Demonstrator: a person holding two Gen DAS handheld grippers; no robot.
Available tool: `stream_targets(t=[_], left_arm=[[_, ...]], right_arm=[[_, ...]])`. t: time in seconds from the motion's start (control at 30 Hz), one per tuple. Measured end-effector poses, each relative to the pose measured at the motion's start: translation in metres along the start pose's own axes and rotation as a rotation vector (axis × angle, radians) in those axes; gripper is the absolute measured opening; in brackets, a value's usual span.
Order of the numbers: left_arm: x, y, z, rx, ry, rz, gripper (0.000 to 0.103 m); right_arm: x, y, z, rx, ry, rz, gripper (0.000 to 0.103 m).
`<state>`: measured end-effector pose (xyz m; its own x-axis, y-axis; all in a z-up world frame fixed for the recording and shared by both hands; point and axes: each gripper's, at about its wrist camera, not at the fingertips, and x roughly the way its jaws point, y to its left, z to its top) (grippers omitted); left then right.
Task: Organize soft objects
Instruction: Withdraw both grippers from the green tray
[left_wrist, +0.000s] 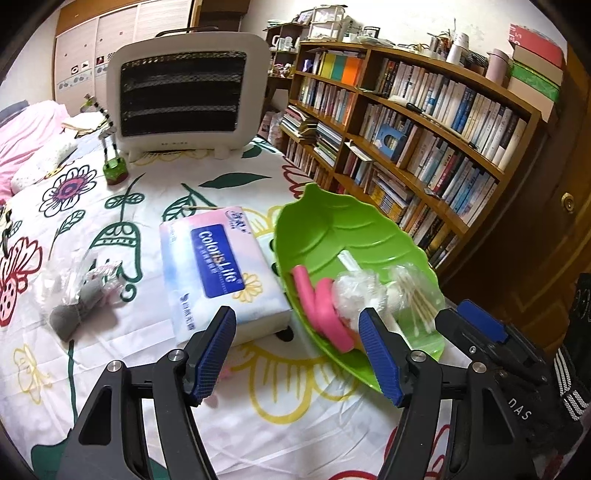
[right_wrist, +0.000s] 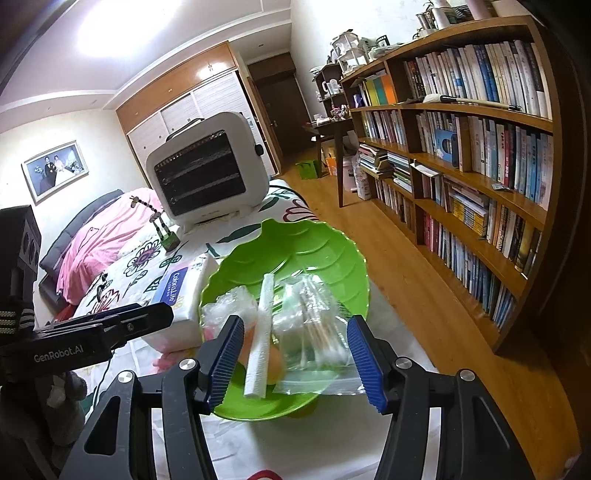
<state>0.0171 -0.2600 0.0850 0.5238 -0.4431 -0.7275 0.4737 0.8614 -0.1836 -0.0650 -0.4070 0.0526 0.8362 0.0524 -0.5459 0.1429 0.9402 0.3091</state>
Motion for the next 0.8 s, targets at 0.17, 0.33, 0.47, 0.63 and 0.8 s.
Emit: stream_targets(t=[0.17, 0.33, 0.47, 0.63, 0.8], left_arm=[[-0.007, 0.013, -0.005, -0.023, -0.009, 0.021, 0.070], [-0.012, 0.027, -0.009, -0.046, -0.019, 0.039, 0.070], [-0.018, 0.040, -0.013, -0.069, -0.021, 0.053, 0.070], [-0.026, 0.061, -0.018, -0.104, -0.030, 0.081, 0.070], [-0.033, 0.088, -0.024, -0.155, -0.038, 0.118, 0.070]], right_arm=[[0.001, 0.004, -0.001, -0.010, 0.007, 0.006, 0.062], [0.000, 0.012, -0.002, -0.028, 0.009, 0.014, 0.062], [0.002, 0.019, -0.003, -0.042, 0.017, 0.022, 0.063], [0.004, 0.029, -0.006, -0.065, 0.027, 0.035, 0.064], [0.007, 0.041, -0.008, -0.086, 0.037, 0.050, 0.065]])
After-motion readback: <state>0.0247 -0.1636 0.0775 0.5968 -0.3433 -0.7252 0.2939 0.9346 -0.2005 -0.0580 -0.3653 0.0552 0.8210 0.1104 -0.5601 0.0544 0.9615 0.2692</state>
